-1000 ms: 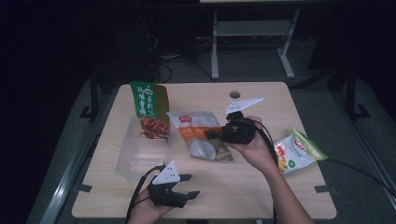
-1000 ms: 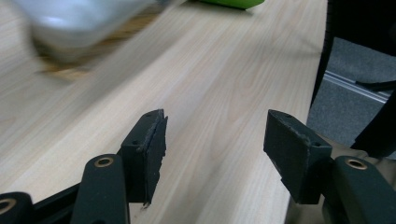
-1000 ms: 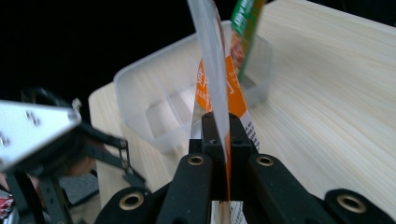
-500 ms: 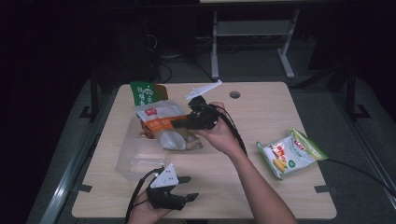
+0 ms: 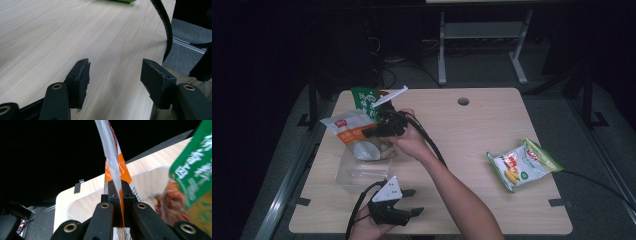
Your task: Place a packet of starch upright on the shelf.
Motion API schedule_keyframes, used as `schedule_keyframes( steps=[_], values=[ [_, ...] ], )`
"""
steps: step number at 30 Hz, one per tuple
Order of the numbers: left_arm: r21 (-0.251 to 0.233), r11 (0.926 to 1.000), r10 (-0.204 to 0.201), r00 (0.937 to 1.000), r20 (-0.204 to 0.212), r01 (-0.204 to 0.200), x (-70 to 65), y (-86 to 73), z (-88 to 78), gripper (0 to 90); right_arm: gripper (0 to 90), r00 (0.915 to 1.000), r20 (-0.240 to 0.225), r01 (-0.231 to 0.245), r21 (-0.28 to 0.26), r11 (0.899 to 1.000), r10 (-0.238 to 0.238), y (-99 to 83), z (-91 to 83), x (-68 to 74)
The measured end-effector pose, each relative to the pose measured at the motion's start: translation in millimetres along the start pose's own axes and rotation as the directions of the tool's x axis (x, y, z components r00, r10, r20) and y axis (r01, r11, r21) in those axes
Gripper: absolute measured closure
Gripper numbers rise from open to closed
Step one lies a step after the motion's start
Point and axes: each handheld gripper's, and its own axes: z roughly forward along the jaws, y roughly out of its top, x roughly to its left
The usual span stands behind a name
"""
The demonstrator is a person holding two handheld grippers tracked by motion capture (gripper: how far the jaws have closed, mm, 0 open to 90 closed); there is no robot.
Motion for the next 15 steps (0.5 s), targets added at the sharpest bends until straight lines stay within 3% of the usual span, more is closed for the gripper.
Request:
schedule_keyframes(
  steps=[8,11,13,15],
  values=[
    [0.007,1.0,0.001,0.9997,0.026,-0.001,-0.4,-3.7,-2.4,39.9,90.0,0.9967,-0.045,-0.068,-0.011,0.998,0.068,-16.4,34.4,-16.8],
    [0.007,1.0,0.003,0.9996,0.028,-0.003,-0.3,-4.0,-2.4,39.9,90.0,0.9953,-0.035,-0.09,-0.017,0.996,0.09,-25.8,42.4,-22.3],
    [0.003,1.0,-0.004,0.9996,0.027,0.003,0.0,-4.5,-2.6,39.9,82.9,0.9929,-0.042,-0.113,-0.029,0.993,0.111,-32.1,42.9,-27.2],
    [0.002,1.0,-0.005,0.9996,0.028,0.005,-0.2,-4.3,-2.2,39.9,76.7,0.9955,-0.026,-0.091,-0.018,0.996,0.091,-32.0,38.3,-25.3]
  ],
)
